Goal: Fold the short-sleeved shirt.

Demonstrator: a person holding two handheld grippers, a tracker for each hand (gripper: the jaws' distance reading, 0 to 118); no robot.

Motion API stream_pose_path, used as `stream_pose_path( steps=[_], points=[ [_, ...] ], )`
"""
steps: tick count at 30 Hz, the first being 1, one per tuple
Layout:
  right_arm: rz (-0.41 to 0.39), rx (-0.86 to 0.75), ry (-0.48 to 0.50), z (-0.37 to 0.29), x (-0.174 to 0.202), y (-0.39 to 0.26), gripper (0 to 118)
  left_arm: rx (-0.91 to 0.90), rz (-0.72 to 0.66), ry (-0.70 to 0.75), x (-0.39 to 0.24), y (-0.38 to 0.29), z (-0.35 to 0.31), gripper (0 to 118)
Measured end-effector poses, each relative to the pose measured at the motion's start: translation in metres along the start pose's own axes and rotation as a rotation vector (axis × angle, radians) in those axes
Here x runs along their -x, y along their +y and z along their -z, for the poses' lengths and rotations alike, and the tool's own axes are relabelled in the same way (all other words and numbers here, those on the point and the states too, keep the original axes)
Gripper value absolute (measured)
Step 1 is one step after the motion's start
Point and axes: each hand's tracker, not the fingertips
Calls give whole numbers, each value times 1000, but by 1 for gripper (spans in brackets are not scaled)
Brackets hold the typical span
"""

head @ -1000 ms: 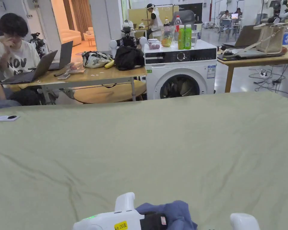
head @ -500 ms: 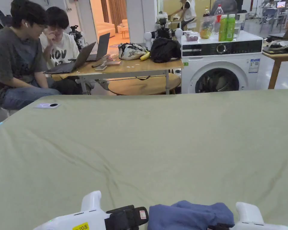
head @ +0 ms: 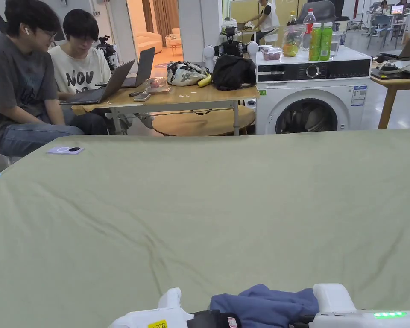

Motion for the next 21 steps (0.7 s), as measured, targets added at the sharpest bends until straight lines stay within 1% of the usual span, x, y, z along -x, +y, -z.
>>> stream_pose_path(
  steps=[2, 3, 4, 5, 6, 7, 8, 10, 11, 12, 13, 14, 15, 16, 17, 19, 20, 21],
  points=[
    [-9, -6, -9, -3, 3, 1, 0, -25, 11, -14, -6, 1, -8, 24],
    [-38, -3, -11, -8, 8, 5, 0, -45, -1, -43, -11, 3, -19, 24],
    [-49, -12, -5, -13, 14, 11, 0, -101, -30, -103, -16, 9, -34, 24],
    [-60, -34, 10, -18, 23, 17, 0, -120, -49, -139, -19, 14, -47, 24],
    [-91, -70, 69, -19, 36, 27, 0, -159, -39, -132, -23, 24, -67, 23],
    [-124, -95, 107, -18, 51, 37, 0, -194, 0, -87, -23, 36, -88, 24],
    [-147, -120, 124, -15, 66, 47, 0, -233, 29, -52, -20, 47, -110, 24],
    [-172, -160, 208, -1, 103, 67, 0, -301, 29, 37, 4, 74, -161, 24],
    [-164, -166, 262, 8, 120, 76, 0, -336, 22, 79, 16, 83, -186, 23],
    [-138, -166, 326, 25, 140, 86, 0, -359, 18, 135, 30, 93, -212, 23],
    [-124, -152, 401, 44, 161, 96, 0, -363, 2, 217, 49, 104, -239, 23],
    [-120, -138, 443, 58, 178, 101, 0, -361, -3, 277, 61, 111, -255, 23],
    [-124, -130, 467, 76, 199, 106, 0, -358, -18, 352, 80, 118, -274, 23],
    [-127, -125, 500, 92, 216, 110, 0, -379, -46, 377, 98, 125, -288, 23],
    [-132, -128, 507, 103, 229, 110, 0, -389, -76, 403, 119, 134, -301, 23],
    [-138, -107, 515, 124, 251, 110, 0, -465, -110, 490, 144, 141, -312, 23],
    [-137, -88, 521, 133, 256, 109, 0, -458, -115, 513, 152, 144, -313, 26],
    [-135, -77, 523, 139, 260, 109, 0, -447, -109, 501, 155, 143, -308, 40]
  ],
)
